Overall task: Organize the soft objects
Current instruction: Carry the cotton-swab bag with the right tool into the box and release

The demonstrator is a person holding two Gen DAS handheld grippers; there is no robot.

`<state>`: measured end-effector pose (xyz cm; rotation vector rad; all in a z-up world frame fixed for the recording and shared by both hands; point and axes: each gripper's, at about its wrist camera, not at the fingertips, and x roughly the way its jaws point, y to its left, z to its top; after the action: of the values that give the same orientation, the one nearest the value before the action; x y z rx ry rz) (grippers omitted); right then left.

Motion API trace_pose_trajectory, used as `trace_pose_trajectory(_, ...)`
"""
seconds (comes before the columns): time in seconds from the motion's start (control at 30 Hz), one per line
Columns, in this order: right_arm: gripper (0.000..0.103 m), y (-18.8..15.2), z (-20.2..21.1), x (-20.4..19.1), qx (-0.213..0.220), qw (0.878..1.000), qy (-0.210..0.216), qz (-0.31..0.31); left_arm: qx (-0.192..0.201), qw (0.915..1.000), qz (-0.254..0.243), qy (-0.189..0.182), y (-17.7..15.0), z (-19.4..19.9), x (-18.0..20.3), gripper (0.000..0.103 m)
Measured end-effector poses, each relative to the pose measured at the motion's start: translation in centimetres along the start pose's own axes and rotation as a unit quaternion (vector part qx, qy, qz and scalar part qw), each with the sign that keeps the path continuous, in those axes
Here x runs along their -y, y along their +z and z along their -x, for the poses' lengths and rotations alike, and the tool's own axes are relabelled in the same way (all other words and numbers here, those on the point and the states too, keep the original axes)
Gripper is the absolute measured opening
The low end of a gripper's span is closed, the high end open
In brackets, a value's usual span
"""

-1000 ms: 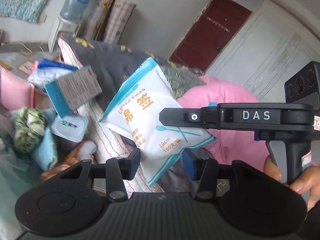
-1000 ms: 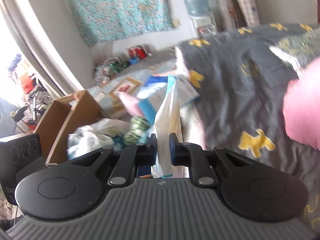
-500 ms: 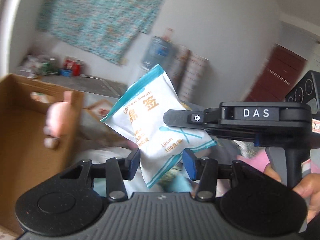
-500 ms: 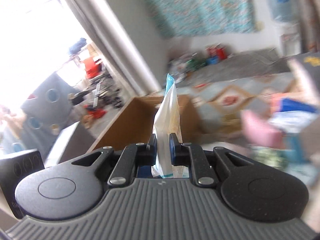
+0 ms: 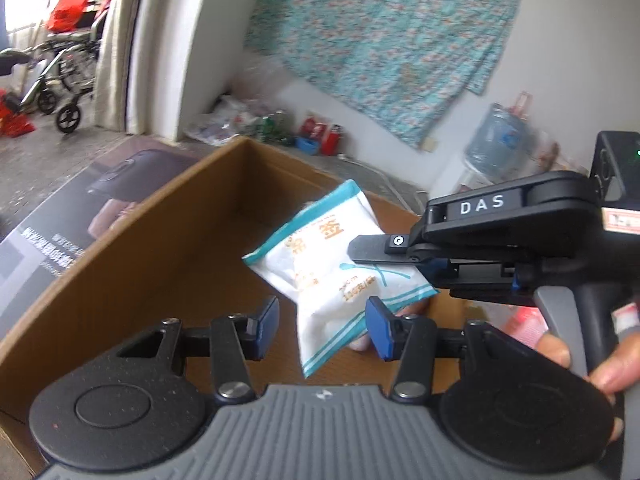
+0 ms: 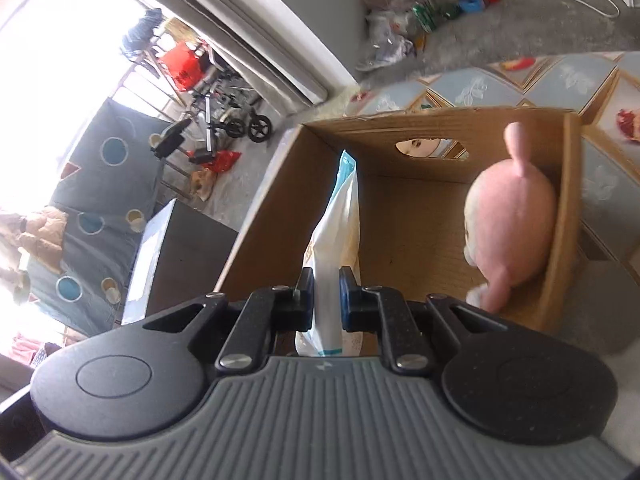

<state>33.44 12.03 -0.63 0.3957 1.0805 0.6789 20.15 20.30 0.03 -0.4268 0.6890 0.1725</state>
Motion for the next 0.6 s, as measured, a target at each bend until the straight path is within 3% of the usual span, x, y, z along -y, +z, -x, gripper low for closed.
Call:
trace_pose_trajectory(0.23,0.011,3.4,-8.2,2.8,0.01,0.996,-0.037,-0.077,0.0,0.9994,0.029,0.021,0.2,0.1,-4.1,0.048)
trace_pose_trajectory(0.4,0.012,2.2,-12.4,4.3,-0.006,0.991,-0.064,-0.116,0.013,0.9994,0.025,0.019,-0.1,1.4,-5.2,0.048)
trace_pose_trajectory(0.6,0.013,0.9,-14.9,4.5,-0.003,0.984,-0.061,-0.166,0.027,0.9991,0.025,0.02,-0.3,2.6,-6.4,0.048)
